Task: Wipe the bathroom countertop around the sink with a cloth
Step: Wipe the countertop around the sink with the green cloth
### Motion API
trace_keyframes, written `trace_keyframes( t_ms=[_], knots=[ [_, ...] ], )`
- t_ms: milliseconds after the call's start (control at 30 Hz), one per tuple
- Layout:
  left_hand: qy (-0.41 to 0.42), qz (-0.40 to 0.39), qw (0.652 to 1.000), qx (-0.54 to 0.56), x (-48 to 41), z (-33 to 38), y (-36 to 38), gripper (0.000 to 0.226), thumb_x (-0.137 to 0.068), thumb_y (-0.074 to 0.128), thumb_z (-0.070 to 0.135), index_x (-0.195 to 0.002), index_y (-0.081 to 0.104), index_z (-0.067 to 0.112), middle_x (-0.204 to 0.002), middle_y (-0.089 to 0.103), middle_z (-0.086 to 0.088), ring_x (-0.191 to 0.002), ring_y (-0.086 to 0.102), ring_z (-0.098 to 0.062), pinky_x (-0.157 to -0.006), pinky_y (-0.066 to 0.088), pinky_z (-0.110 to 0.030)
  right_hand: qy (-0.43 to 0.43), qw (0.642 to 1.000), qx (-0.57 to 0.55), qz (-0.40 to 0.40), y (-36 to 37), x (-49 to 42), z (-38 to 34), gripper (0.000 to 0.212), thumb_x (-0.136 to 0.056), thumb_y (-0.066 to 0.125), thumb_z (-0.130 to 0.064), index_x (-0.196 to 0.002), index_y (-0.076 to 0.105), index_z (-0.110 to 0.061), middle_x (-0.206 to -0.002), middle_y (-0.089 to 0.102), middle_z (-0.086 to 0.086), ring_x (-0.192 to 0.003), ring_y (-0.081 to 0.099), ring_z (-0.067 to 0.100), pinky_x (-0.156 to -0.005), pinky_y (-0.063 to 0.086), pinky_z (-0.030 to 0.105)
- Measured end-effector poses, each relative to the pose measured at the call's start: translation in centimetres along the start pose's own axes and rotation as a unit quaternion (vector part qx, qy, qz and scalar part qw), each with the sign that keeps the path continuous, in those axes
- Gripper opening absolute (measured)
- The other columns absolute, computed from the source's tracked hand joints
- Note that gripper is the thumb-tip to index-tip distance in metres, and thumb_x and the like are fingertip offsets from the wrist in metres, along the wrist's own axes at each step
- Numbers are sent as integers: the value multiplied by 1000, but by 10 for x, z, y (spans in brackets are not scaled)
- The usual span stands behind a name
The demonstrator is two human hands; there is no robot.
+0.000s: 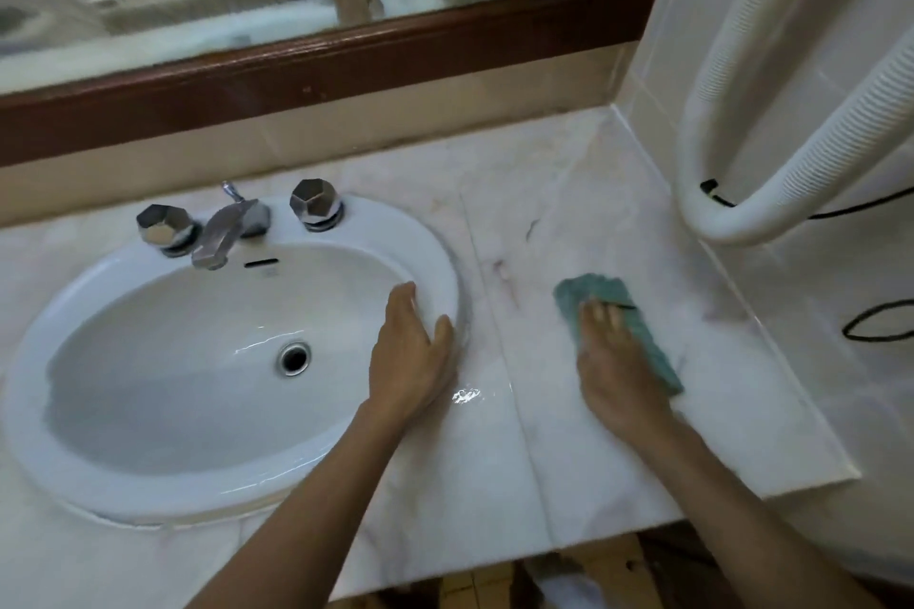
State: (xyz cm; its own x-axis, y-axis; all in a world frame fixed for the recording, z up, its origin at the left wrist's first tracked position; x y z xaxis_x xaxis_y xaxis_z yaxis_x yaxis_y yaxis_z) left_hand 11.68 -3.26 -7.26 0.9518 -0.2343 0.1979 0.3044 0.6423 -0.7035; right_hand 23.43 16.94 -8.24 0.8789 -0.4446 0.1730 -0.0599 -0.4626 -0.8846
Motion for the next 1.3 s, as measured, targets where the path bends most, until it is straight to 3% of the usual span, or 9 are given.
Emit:
trace_keyframes(
  t_ms=[67, 100, 233, 433, 633, 800, 933, 1133, 1300],
  knots=[
    [-19, -12, 999, -33, 1, 2, 6, 66, -93, 39, 46, -150, 11, 29, -155, 31, 8, -125, 50, -28, -94, 36, -36, -88, 990, 72, -89, 22, 0, -6, 79, -90, 8, -60, -152, 16, -13, -159, 13, 5, -147, 11, 26, -118, 9, 45],
    [-26, -9, 999, -46, 0, 2, 8, 65, -93, 38, 47, -150, 10, 30, -153, 34, 8, -120, 53, -30, -91, 37, -37, -97, 987, 89, -89, 24, -2, -3, 82, -88, 3, -67, -153, 16, -19, -160, 12, 1, -148, 10, 22, -117, 5, 44],
    [-30, 14, 997, -72, -2, 3, 10, 65, -92, 37, 48, -149, 11, 31, -141, 49, 5, -105, 60, -28, -82, 38, -34, -140, 977, 161, -23, 23, -31, 13, 59, -98, 13, -51, -151, 25, -28, -158, 24, -1, -142, 29, 24, -113, 16, 51],
    [-26, 25, 995, -93, -7, 3, 13, 63, -93, 38, 45, -148, 12, 30, -145, 45, 9, -110, 58, -20, -77, 35, -30, -56, 985, 165, 11, -1, -166, 14, 56, -96, 15, -44, -152, 9, -37, -162, 6, -5, -148, 4, 22, -114, 10, 50],
    [-30, 20, 993, -115, -10, 1, 14, 65, -94, 35, 46, -150, 7, 29, -160, 19, 11, -123, 50, -18, -89, 40, -35, -31, 988, 147, -30, 5, -287, -37, 53, -100, 11, -45, -151, 1, -39, -162, -5, -4, -148, -2, 27, -116, 2, 53],
    [-32, 11, 993, -112, -10, -1, 15, 66, -94, 34, 47, -152, 7, 28, -161, 19, 6, -130, 45, -21, -97, 39, -38, -104, 985, 127, -45, 29, -214, -68, 54, -100, 20, -38, -152, 7, -38, -162, -2, -5, -148, -5, 23, -116, 4, 50],
    [-29, 9, 995, -94, -6, 2, 13, 66, -94, 36, 46, -152, 11, 26, -160, 22, 6, -132, 44, -23, -100, 37, -38, -123, 988, 93, -6, 53, -82, -74, 56, -95, 25, -40, -151, 24, -33, -161, 17, 0, -148, 10, 27, -112, 21, 52],
    [-25, 0, 995, -93, -5, 4, 10, 64, -94, 37, 46, -150, 15, 25, -156, 30, 3, -125, 49, -29, -96, 38, -42, -200, 966, 159, -38, 39, 29, 3, 56, -96, 31, -39, -151, 18, -39, -161, 14, -7, -148, 12, 20, -111, 21, 45],
    [-28, 6, 996, -86, -5, 4, 11, 64, -93, 38, 45, -150, 16, 25, -152, 35, 5, -120, 52, -28, -91, 39, -40, -72, 984, 165, -3, -7, -29, 83, 55, -96, 19, -41, -151, 11, -41, -160, 16, -5, -147, 16, 21, -110, 27, 48]
  ],
)
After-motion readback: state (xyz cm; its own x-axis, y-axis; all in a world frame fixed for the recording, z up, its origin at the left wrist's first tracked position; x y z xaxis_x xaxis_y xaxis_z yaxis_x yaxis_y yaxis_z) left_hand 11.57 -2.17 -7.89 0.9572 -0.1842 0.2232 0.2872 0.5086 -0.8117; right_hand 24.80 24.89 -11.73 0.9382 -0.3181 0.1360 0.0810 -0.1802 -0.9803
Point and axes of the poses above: each hand's wrist, its own x-axis away from the middle knuckle, its own y-axis out of the palm, z = x × y, the point moved 2 cm from there along -x, towards the middle knuckle
